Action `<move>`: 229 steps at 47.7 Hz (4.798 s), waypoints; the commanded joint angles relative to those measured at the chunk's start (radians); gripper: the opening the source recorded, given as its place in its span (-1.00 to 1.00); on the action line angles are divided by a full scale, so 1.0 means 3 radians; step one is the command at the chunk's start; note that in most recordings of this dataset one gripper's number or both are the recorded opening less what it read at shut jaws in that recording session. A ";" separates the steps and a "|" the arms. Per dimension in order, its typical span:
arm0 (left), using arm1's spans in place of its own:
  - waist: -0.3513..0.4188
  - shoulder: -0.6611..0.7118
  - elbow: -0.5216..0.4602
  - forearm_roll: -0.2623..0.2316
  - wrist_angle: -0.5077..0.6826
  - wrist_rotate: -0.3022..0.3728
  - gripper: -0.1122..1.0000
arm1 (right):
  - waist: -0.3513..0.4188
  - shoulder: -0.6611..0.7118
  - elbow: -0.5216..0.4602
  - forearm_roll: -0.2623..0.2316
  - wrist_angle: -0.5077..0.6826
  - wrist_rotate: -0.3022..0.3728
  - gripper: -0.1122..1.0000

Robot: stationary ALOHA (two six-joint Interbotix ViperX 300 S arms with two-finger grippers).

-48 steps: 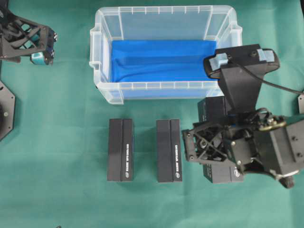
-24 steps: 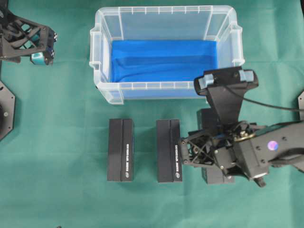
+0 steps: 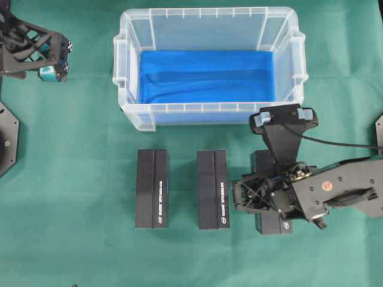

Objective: Take out the box from the case.

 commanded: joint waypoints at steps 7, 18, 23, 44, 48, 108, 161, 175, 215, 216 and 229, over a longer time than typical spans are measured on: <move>-0.0005 -0.0031 -0.0036 0.0000 0.0005 0.0000 0.95 | 0.0015 -0.0051 0.0220 0.0005 -0.0424 0.0072 0.36; -0.0005 -0.0031 -0.0036 0.0000 0.0000 0.0000 0.95 | 0.0015 -0.0056 0.0240 0.0005 -0.0440 0.0097 0.36; -0.0005 -0.0031 -0.0036 0.0000 0.0005 0.0000 0.95 | 0.0015 -0.0056 0.0240 0.0005 -0.0450 0.0092 0.36; -0.0005 -0.0031 -0.0036 0.0000 0.0005 0.0010 0.95 | 0.0020 -0.0082 0.0251 -0.0010 -0.0450 0.0056 0.37; -0.0005 -0.0031 -0.0036 0.0000 0.0005 0.0010 0.95 | 0.0026 -0.0082 0.0245 -0.0015 -0.0450 0.0046 0.38; -0.0005 -0.0056 -0.0036 0.0000 -0.0020 0.0005 0.95 | -0.0010 -0.0363 -0.1186 -0.0184 0.1104 -0.0087 0.84; -0.0005 -0.0097 0.0005 0.0000 -0.0046 -0.0026 0.95 | 0.0194 -0.1283 -0.0235 -0.0031 0.1135 0.0020 0.84; -0.0005 -0.0097 0.0000 0.0000 -0.0046 -0.0026 0.95 | -0.0271 -0.1529 -0.0010 -0.0036 0.1110 -0.0450 0.84; -0.0005 -0.0097 -0.0020 0.0000 -0.0041 -0.0041 0.95 | -0.2061 -0.1677 0.0281 0.0066 0.0772 -0.2301 0.84; -0.0005 -0.0097 -0.0020 0.0000 -0.0046 -0.0041 0.95 | -0.2086 -0.1672 0.0291 0.0077 0.0757 -0.2321 0.84; -0.0005 -0.0102 -0.0026 0.0000 -0.0041 -0.0041 0.95 | -0.2214 -0.1667 0.0348 0.0077 0.0690 -0.2434 0.84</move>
